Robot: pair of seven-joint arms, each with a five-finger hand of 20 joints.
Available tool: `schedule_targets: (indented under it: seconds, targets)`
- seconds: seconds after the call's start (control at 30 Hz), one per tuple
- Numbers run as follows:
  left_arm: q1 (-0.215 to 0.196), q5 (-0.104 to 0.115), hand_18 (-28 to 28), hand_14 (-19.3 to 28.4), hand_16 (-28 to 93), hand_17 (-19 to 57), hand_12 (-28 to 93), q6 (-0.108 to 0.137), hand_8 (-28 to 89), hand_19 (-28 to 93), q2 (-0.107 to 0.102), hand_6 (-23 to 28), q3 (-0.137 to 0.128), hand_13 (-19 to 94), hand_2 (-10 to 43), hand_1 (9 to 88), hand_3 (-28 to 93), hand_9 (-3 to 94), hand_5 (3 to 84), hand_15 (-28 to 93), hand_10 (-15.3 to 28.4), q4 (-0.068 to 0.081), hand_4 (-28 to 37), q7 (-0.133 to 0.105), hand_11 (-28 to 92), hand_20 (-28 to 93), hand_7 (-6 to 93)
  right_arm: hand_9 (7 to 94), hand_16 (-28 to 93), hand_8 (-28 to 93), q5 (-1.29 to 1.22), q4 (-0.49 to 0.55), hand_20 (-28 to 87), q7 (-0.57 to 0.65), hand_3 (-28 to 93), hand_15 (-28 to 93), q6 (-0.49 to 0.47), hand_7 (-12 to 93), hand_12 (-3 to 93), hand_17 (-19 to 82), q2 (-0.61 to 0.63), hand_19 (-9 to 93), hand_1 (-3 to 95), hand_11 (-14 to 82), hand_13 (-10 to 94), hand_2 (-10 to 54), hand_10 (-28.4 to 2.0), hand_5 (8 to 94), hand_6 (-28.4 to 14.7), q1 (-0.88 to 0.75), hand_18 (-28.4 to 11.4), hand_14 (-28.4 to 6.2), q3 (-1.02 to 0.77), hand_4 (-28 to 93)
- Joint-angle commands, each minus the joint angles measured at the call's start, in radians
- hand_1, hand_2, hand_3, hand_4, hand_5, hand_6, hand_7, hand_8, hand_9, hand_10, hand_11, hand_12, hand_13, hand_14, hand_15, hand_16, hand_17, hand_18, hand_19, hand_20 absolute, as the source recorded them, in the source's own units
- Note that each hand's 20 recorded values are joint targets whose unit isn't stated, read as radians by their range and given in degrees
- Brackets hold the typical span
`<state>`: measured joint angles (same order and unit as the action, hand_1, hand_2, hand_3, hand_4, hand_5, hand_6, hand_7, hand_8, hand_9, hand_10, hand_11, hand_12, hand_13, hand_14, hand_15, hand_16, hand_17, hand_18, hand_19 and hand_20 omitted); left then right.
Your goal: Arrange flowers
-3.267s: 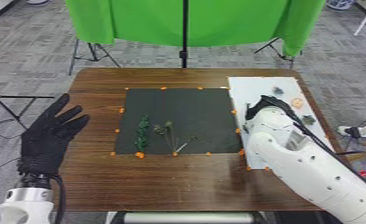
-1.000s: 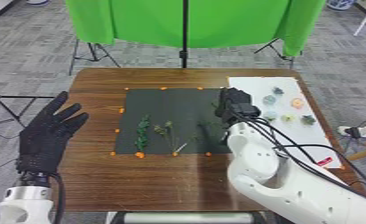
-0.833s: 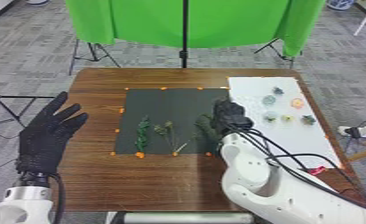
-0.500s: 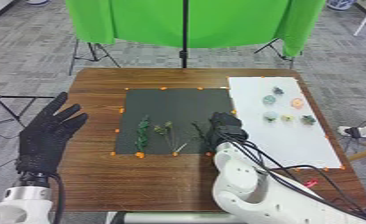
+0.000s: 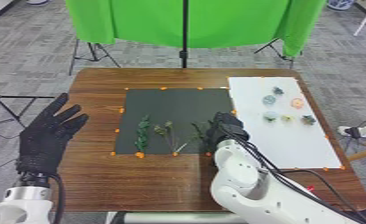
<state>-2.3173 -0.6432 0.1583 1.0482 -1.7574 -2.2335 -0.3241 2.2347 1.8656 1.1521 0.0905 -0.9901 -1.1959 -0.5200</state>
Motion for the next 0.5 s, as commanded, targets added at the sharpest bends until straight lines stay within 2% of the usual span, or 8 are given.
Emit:
schedule_targets:
  seconds: [0.03,0.2,0.27,0.33,0.4,0.43,0.5]
  targets:
    - [-0.019,-0.004,28.4,27.4,-7,-6.6,11,0.0,-10,54,0.003,7.5,-0.004,27,5.6,24.1,80,34.3,35.3,51,18.9,-0.002,-23.9,0.002,22,17,13.1,81.5,16,9,0.024,0.04,48,-0.03,72,78,-0.048,33,20.3,41,0.015,93,42.4,52.9,81,-9.5,-14.7,80.9,-4.3,-0.045,-28.4,-7.8,-0.046,-28]
    - [-0.007,-0.006,28.4,27.4,-7,-6.6,11,-0.007,-10,54,0.005,7.5,0.004,27,5.8,24.2,80,34.2,35.3,51,18.9,0.003,-23.9,0.004,22,16,13.0,80.9,16,1,0.041,0.049,49,-0.026,74,79,-0.053,34,20.4,41,0.029,93,38.9,53.7,81,-9.5,-15.1,81.0,-3.9,-0.032,-28.4,-8.3,-0.051,-28]
    - [-0.006,-0.007,28.4,27.4,-7,-6.6,11,-0.007,-10,54,0.008,7.5,0.001,27,5.8,24.2,80,34.3,35.3,51,18.9,0.003,-23.9,0.009,22,16,13.0,80.4,16,-11,0.049,0.059,49,-0.034,74,79,-0.051,36,20.4,41,0.042,93,37.2,53.9,80,-9.5,-15.4,81.1,-3.9,-0.031,-28.4,-8.5,-0.06,-28]
    - [-0.01,-0.009,28.4,27.5,-7,-6.7,11,-0.01,-10,54,0.01,7.5,-0.002,27,5.8,24.2,80,34.3,35.3,51,18.9,0.002,-23.8,0.009,22,16,13.0,80.1,16,-12,0.051,0.077,49,-0.034,74,79,-0.048,37,20.4,41,0.052,93,36.6,54.0,80,-9.5,-15.7,80.9,-4.0,-0.038,-28.4,-8.7,-0.086,-28]
    - [-0.007,0.004,28.4,27.4,-7,-6.7,11,-0.014,-10,54,0.008,7.5,0.002,27,5.7,24.2,80,34.2,35.3,51,18.9,0.003,-23.9,0.001,22,16,13.0,79.7,16,-12,0.059,0.11,49,-0.03,74,79,-0.023,37,20.5,41,0.078,93,36.2,54.2,80,-9.5,-15.9,80.6,-4.3,-0.053,-28.4,-8.8,-0.125,-28]
    - [-0.009,0.012,28.4,27.4,-7,-6.7,11,-0.017,-10,54,0.01,7.5,0.002,27,5.7,24.2,80,34.2,35.3,51,18.9,0.002,-23.9,-0.001,22,16,13.0,79.5,16,-11,0.049,0.128,49,-0.034,74,79,-0.006,40,20.4,42,0.095,93,36.0,54.4,80,-9.5,-16.0,79.6,-4.7,-0.061,-28.4,-8.9,-0.15,-28]
    - [-0.014,0.008,28.4,27.5,-7,-6.7,11,-0.016,-10,54,0.014,7.5,-0.009,27,5.8,24.2,80,34.2,35.3,51,18.9,0.001,-24.0,0.005,22,16,13.0,78.3,16,-11,0.038,0.156,50,-0.06,74,80,-0.037,44,20.6,42,0.116,93,35.7,55.8,80,-9.5,-16.3,78.2,-5.0,-0.082,-28.4,-9.1,-0.224,-28]
